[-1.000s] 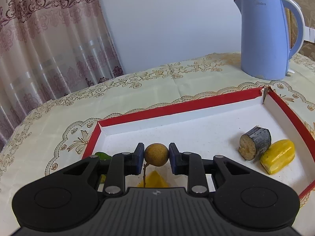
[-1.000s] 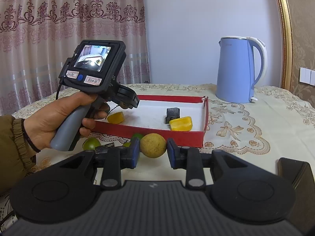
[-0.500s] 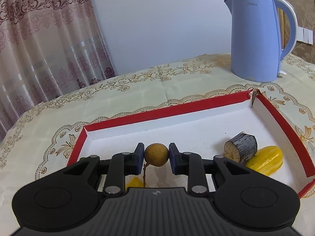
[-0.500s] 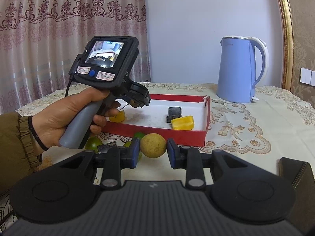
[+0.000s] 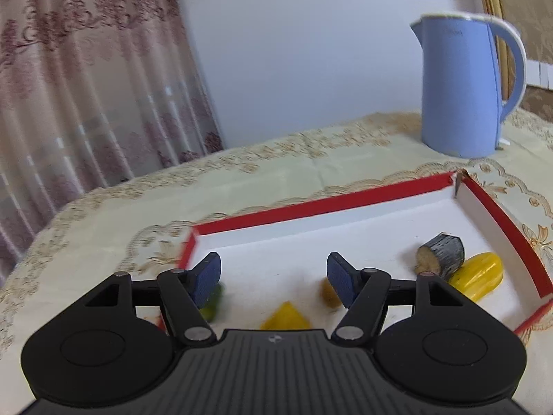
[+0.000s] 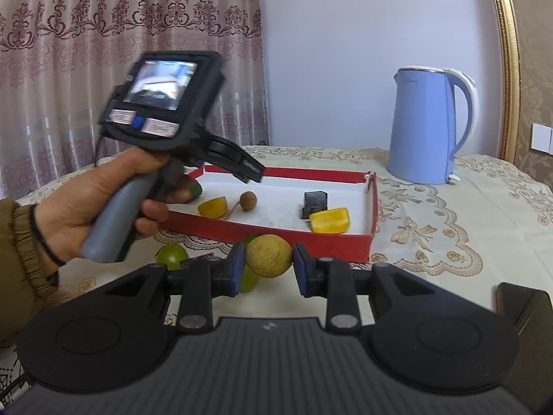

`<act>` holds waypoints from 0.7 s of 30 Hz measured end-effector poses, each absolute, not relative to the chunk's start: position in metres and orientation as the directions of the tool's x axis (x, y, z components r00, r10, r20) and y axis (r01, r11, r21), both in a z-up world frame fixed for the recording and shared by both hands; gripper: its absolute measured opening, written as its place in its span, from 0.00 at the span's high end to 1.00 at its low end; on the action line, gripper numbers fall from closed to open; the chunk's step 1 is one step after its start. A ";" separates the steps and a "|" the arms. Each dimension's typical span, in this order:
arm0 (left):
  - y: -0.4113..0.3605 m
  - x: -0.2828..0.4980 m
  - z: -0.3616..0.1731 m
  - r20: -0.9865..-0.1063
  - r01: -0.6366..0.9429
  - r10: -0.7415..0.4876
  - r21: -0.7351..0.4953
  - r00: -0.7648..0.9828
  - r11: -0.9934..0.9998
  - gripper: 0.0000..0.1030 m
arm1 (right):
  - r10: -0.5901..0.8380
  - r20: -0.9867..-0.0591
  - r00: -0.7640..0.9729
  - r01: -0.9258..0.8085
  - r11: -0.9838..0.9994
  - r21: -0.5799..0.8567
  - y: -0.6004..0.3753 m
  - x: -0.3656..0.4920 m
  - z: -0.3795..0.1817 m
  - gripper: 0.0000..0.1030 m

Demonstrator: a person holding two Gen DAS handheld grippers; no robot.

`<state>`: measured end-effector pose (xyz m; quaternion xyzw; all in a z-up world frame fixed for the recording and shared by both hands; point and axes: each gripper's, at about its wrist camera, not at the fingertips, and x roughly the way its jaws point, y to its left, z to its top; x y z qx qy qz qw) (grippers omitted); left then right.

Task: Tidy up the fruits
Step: 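Lower the round yellow fruit into the red tray and open the right gripper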

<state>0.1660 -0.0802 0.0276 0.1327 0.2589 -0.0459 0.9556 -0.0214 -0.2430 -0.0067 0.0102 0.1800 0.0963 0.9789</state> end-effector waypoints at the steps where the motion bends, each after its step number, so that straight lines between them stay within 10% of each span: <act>1: -0.072 0.160 0.030 -0.495 0.136 -0.007 0.224 0.869 0.965 0.34 | 0.194 -0.347 0.918 -0.186 0.981 0.055 -0.243 -0.021 -0.006 0.73; 10: 0.002 0.112 0.030 -0.344 -0.099 0.148 0.156 0.927 0.983 0.22 | 0.199 -0.320 0.926 -0.188 0.980 0.065 -0.247 -0.002 0.005 0.73; 21: 0.027 0.119 0.012 -0.389 -0.120 0.145 0.089 0.910 0.989 0.18 | 0.190 -0.331 0.924 -0.186 0.982 0.043 -0.248 0.050 0.014 0.73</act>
